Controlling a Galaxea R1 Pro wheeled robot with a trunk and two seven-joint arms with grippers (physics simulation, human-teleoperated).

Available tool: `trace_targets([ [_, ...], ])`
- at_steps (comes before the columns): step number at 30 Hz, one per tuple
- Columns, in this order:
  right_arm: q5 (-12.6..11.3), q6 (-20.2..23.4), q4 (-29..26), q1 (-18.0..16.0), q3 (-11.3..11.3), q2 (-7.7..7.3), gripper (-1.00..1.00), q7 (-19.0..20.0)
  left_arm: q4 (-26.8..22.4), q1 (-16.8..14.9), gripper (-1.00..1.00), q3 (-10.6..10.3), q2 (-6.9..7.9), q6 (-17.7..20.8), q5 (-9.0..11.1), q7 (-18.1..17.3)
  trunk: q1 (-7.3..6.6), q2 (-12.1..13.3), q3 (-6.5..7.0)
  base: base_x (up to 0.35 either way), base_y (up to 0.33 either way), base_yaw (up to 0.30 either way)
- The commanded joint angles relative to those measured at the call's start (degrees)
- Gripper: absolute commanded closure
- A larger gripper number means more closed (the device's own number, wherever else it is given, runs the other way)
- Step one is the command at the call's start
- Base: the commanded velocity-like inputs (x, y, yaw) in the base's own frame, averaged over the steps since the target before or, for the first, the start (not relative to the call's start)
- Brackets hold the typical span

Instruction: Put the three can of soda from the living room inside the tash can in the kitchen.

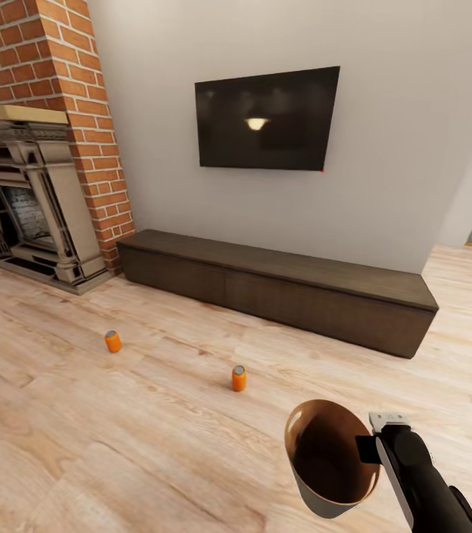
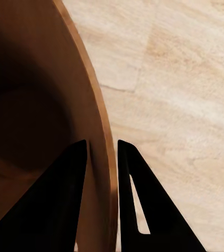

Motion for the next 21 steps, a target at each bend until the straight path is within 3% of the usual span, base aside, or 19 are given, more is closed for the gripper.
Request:
trace_targets([
  [1, -0.4, 0.0, 0.0, 0.0, 0.0, 0.0, 1.0, 0.0, 0.0, 0.0, -1.0, 0.0, 0.0, 0.0, 0.0, 0.0, 0.0, 0.0, 0.01, 0.104, 0.305, 0.0],
  [11, -0.4, 0.0, 0.0, 0.0, 0.1, 0.0, 1.0, 0.0, 0.0, 0.0, -1.0, 0.0, 0.0, 0.0, 0.0, 0.0, 0.0, 0.0, 0.01, 0.223, 0.22, 0.0],
  [21, -0.5, 0.0, 0.0, 0.0, 0.1, 0.0, 1.0, 0.0, 0.0, 0.0, -1.0, 0.0, 0.0, 0.0, -0.1, 0.1, 0.0, 0.0, 0.01, 0.333, 0.087, -0.015],
])
